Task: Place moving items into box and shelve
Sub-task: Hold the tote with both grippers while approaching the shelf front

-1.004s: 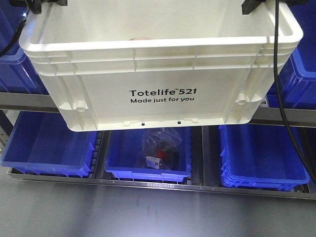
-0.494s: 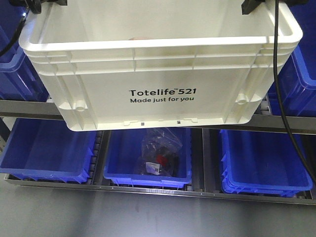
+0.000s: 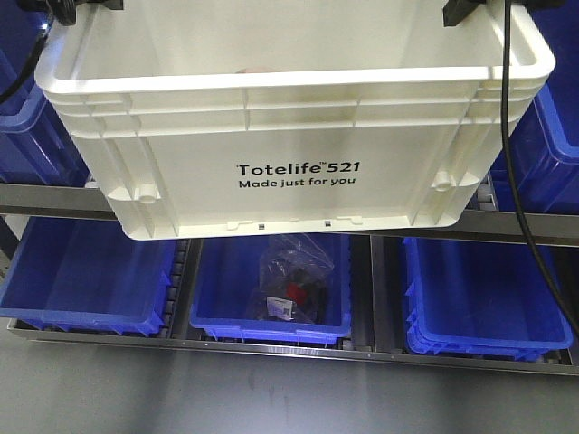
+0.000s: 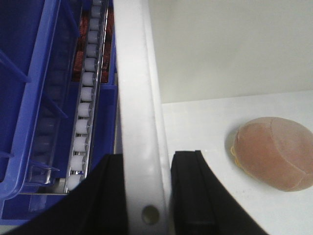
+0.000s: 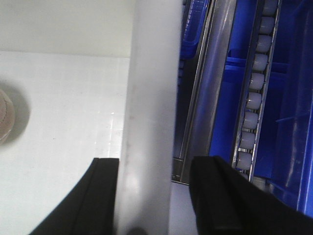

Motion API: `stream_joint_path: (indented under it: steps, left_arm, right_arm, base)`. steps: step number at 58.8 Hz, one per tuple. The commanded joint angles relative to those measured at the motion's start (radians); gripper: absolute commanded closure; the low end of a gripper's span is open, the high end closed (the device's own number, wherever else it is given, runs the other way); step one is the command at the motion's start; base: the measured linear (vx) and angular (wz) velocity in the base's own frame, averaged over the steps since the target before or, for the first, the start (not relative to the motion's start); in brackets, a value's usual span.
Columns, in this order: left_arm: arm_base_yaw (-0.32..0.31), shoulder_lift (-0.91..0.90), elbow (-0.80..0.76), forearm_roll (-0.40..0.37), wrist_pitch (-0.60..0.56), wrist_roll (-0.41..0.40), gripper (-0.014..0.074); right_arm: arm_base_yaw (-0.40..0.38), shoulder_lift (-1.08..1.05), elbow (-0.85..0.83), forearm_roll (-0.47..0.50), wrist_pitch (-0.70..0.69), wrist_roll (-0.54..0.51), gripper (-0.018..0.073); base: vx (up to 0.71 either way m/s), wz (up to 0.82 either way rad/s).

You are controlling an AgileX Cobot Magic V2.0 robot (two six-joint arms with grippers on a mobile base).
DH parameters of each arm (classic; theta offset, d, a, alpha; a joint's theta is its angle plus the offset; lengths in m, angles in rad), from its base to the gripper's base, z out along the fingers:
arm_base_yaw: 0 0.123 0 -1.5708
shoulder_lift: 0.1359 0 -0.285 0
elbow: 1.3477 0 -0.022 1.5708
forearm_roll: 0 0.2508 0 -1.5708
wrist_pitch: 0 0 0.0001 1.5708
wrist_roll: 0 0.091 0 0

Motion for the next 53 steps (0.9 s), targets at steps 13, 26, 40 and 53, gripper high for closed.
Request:
stream_joint_path:
  steps: [13, 26, 40, 53]
  left_arm:
    - [-0.005, -0.056, -0.039, 0.061, -0.120, 0.003, 0.0594]
    - [-0.005, -0.056, -0.039, 0.061, -0.120, 0.003, 0.0594]
    - [-0.005, -0.056, -0.039, 0.062, -0.122, 0.003, 0.0594]
    - [-0.005, -0.056, -0.039, 0.062, -0.172, 0.003, 0.0594]
  right_arm:
    - [-0.006, -0.067, -0.040, -0.030, 0.000, 0.025, 0.0564]
    - [-0.006, -0.067, -0.040, -0.030, 0.000, 0.025, 0.0564]
    - [-0.006, -0.067, -0.040, -0.030, 0.000, 0.025, 0.0564]
    - [-0.006, -0.067, -0.040, -0.030, -0.021, 0.025, 0.0564]
  base:
    - [0.00, 0.00]
    - [0.00, 0.00]
    - [0.00, 0.00]
    - [0.00, 0.00]
